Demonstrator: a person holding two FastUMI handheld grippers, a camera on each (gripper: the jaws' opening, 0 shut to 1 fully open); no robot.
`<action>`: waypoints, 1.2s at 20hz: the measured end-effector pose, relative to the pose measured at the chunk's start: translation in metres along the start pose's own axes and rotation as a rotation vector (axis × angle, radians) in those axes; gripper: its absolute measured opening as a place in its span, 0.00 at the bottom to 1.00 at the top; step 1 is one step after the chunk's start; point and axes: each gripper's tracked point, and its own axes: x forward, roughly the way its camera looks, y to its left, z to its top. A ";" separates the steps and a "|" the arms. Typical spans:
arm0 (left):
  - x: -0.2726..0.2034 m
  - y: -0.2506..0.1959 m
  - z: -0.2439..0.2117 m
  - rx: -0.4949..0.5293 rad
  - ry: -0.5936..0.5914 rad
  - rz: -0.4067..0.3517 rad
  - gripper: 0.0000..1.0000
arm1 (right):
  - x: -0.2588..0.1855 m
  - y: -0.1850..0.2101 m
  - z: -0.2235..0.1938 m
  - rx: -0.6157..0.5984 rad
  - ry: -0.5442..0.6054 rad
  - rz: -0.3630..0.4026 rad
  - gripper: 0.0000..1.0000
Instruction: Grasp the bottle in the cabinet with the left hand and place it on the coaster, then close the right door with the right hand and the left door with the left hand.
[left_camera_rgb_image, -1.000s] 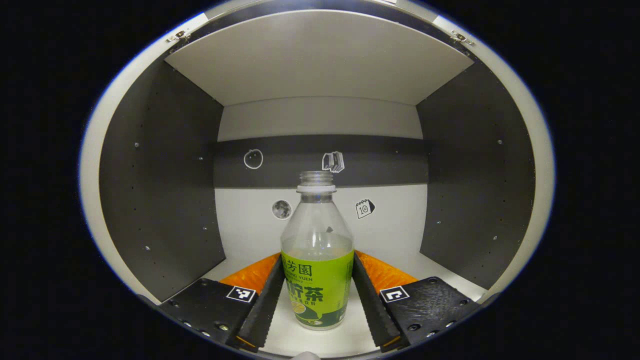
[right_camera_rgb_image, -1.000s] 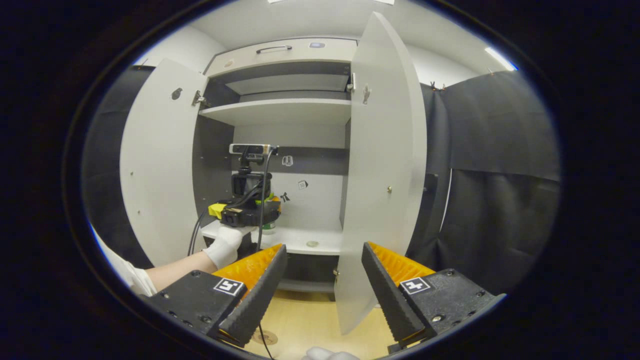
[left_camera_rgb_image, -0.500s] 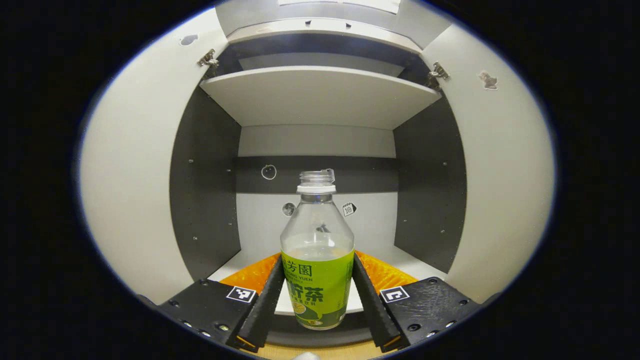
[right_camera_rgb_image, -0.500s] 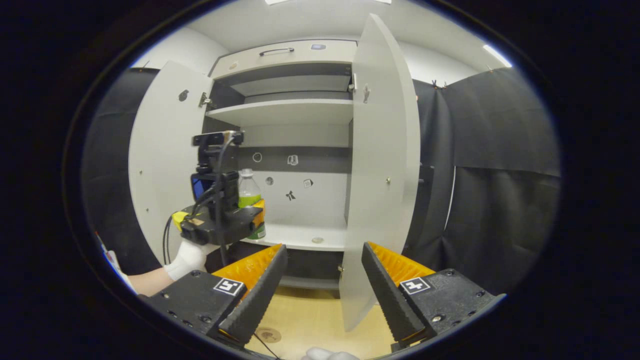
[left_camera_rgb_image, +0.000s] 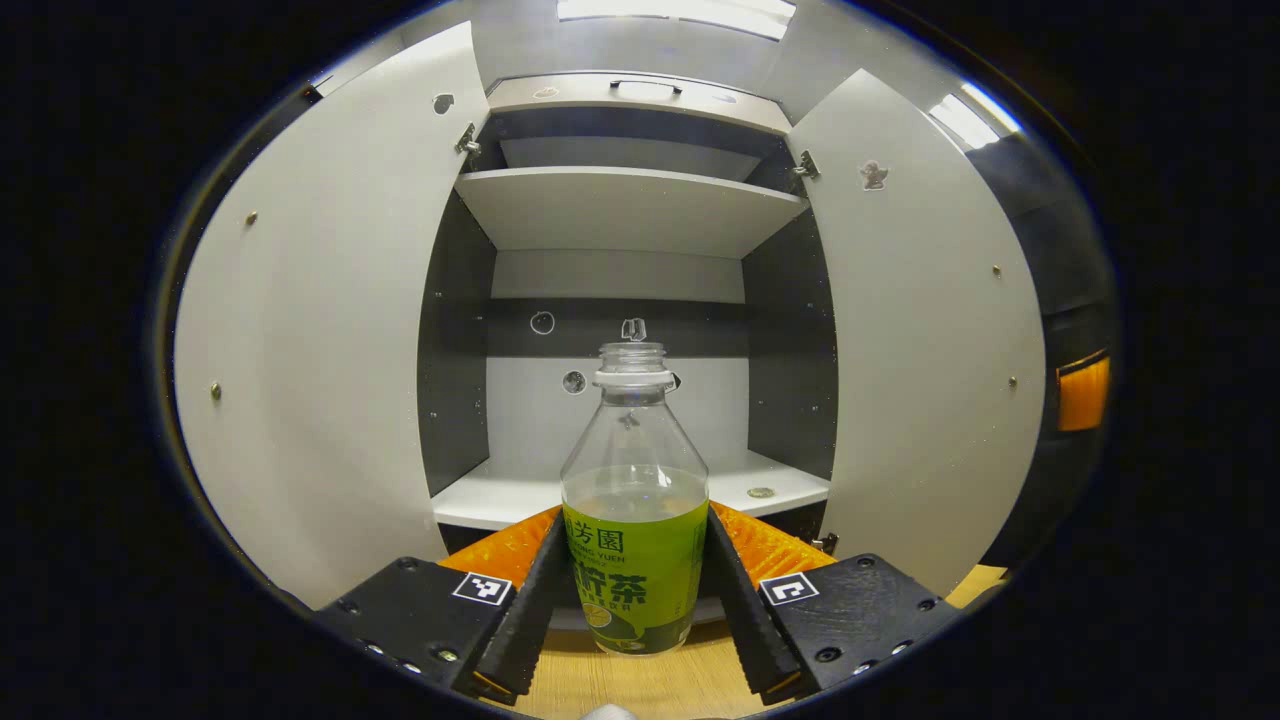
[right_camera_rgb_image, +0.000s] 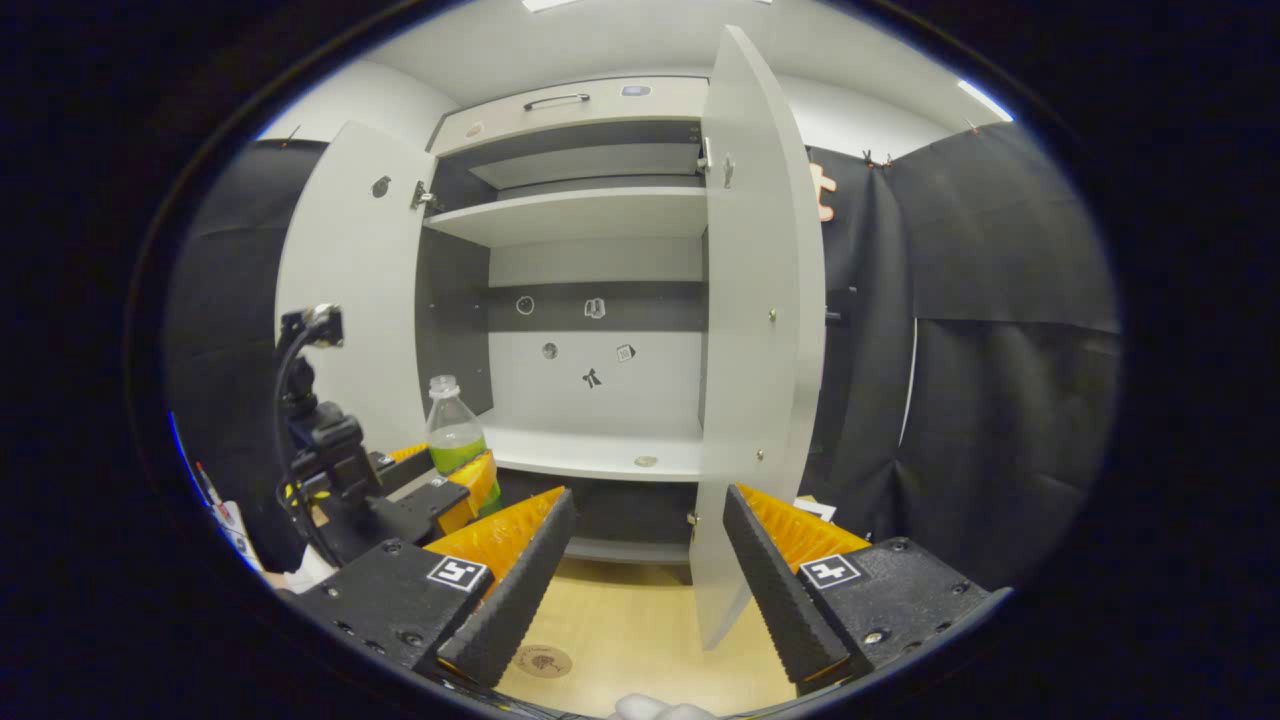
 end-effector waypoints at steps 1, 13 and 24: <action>-0.010 -0.002 -0.007 0.006 -0.007 -0.014 0.75 | 0.000 -0.001 -0.002 -0.001 0.004 -0.003 0.99; -0.082 -0.041 -0.142 -0.049 0.035 -0.179 0.75 | -0.003 -0.019 -0.026 -0.029 0.096 -0.048 0.99; -0.103 -0.068 -0.232 -0.029 0.100 -0.233 0.80 | -0.014 -0.029 -0.042 -0.092 0.168 -0.063 0.99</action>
